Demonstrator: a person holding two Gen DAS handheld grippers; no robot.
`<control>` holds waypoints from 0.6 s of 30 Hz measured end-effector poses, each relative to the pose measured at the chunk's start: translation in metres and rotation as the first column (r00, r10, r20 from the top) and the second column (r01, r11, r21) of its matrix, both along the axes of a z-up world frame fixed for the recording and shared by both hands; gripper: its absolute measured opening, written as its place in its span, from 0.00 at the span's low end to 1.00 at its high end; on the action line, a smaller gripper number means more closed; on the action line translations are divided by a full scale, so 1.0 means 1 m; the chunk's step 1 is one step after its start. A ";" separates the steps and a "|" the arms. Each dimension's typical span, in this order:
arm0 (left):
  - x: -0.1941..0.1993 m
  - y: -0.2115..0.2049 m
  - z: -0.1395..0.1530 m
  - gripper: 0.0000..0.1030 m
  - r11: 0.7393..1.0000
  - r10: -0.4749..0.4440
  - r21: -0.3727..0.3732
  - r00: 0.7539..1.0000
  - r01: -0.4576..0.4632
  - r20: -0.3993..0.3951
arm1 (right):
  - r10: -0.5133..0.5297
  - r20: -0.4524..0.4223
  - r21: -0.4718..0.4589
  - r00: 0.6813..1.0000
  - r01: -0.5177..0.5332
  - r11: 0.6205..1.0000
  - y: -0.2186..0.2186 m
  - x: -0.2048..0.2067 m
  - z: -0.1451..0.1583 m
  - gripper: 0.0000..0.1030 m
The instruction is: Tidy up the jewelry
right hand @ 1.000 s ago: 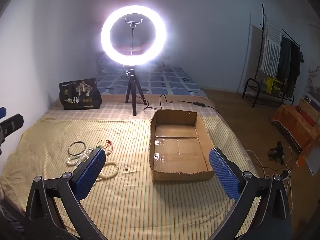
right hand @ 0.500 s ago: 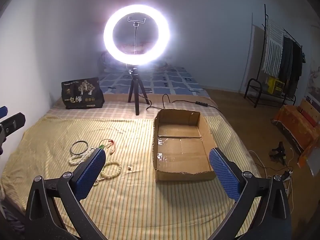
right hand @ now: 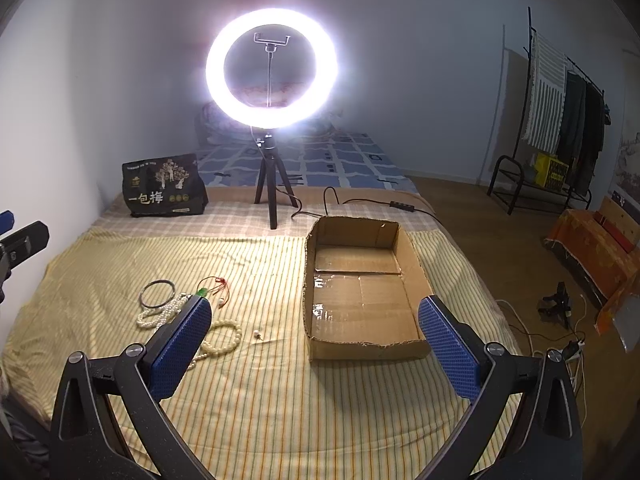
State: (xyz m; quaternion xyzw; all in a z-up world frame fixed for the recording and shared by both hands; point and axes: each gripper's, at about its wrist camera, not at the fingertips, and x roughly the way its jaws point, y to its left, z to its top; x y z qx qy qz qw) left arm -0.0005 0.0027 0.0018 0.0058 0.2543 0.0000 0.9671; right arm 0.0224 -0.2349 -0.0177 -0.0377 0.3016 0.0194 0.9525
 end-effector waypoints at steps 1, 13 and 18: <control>0.000 0.000 0.000 1.00 1.000 -0.001 0.000 1.000 0.001 0.000 | 0.001 -0.001 0.001 1.000 -0.001 1.000 0.000 0.000 0.000 1.00; 0.000 0.001 0.000 1.00 1.000 0.001 -0.001 1.000 -0.001 0.001 | 0.004 -0.009 0.006 1.000 -0.004 1.000 0.001 0.000 -0.001 1.00; 0.000 0.002 0.001 1.00 1.000 -0.002 -0.003 1.000 0.002 0.001 | 0.007 -0.013 0.004 1.000 -0.007 1.000 0.002 0.000 -0.001 1.00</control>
